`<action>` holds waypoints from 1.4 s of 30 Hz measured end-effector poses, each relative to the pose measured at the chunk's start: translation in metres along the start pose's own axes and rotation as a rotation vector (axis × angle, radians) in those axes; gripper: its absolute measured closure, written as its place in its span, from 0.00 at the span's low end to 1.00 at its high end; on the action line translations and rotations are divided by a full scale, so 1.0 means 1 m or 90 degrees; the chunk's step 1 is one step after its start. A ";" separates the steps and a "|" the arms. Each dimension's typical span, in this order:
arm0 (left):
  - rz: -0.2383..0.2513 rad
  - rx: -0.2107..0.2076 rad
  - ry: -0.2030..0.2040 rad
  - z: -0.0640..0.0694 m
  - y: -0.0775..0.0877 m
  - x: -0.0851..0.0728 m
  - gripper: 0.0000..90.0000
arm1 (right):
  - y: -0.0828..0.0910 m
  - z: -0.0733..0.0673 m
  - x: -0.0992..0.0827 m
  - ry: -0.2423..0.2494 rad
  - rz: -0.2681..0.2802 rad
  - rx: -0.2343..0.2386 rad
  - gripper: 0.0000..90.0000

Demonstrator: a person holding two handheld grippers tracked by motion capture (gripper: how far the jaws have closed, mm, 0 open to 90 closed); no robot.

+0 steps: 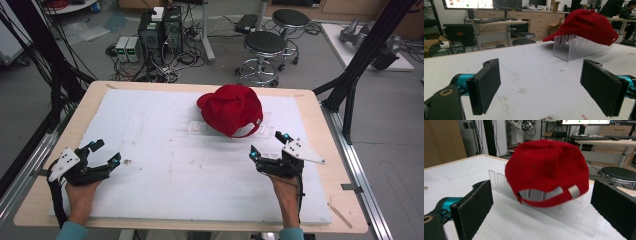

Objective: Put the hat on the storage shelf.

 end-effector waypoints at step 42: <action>0.000 -0.003 -0.002 0.000 0.000 0.000 0.19 | -0.143 0.038 0.051 0.005 -0.239 0.096 0.03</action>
Point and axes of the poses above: each handheld gripper's, and its own axes: y roughly backward along the jaws, x roughly out of its top, z roughly to its right, the point moved 4 cm from there along -y, roughly forward along the jaws, and after that the axes turned 14 degrees about y, right-handed, at the moved point
